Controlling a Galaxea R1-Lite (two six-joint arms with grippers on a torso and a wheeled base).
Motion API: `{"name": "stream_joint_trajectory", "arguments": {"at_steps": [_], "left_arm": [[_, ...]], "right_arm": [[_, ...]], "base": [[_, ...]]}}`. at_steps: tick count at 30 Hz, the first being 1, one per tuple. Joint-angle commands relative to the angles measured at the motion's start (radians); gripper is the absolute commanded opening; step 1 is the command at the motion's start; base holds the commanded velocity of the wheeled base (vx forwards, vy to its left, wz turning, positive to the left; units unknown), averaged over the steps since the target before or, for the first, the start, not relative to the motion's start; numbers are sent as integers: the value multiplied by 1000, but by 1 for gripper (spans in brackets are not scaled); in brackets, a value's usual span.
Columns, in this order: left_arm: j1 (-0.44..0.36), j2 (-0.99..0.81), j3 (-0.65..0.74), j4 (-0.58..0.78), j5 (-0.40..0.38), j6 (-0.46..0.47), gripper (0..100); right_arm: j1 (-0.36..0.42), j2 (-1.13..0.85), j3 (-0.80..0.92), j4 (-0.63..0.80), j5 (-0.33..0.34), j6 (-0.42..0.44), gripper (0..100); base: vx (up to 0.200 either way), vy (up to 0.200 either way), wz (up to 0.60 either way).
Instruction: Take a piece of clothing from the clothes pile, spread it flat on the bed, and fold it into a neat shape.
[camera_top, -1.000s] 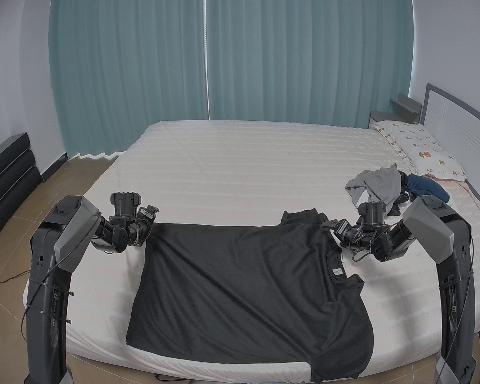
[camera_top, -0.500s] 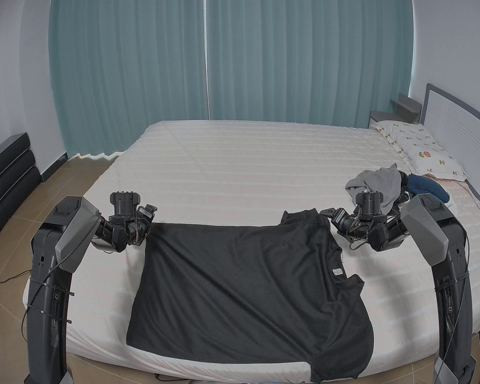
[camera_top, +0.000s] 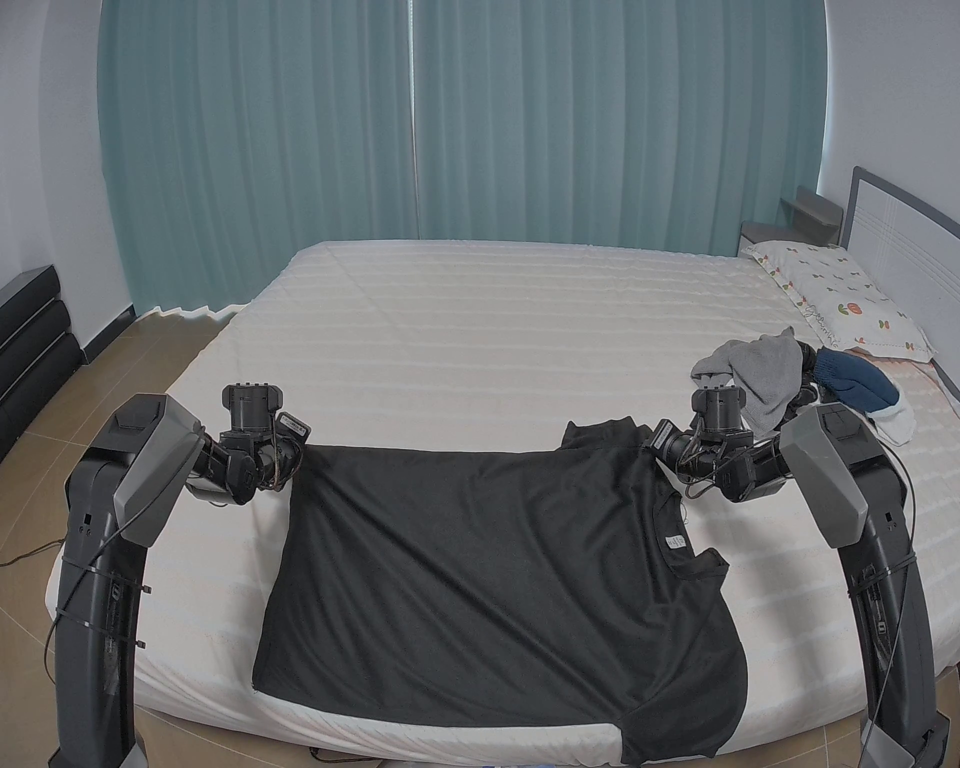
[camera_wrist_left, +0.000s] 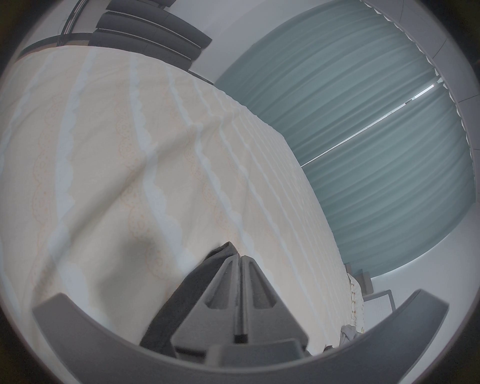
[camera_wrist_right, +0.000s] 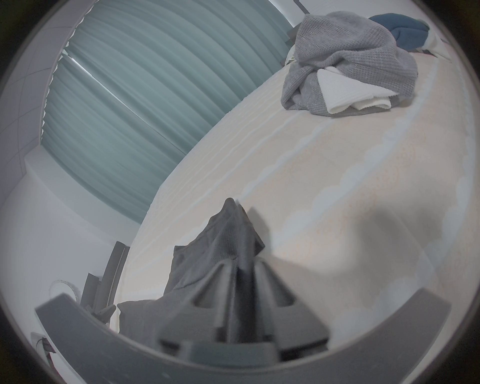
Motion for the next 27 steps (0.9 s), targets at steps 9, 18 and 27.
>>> {"name": "stream_joint_trajectory", "arguments": {"at_steps": [9,18,27], "left_arm": [[4,26,-50,-2,58,-6,0],[6,18,-38,1,47,-13,0],[0,18,-35,11,1,-6,0]], "right_arm": [[-4,27,-70,-88,-79,-3,0],[-2,43,-53,-86,-83,-6,100],[-8,6,4,-89,-80,-3,100]], "base": [[0,0,0],[0,0,0],[0,0,0]]}}
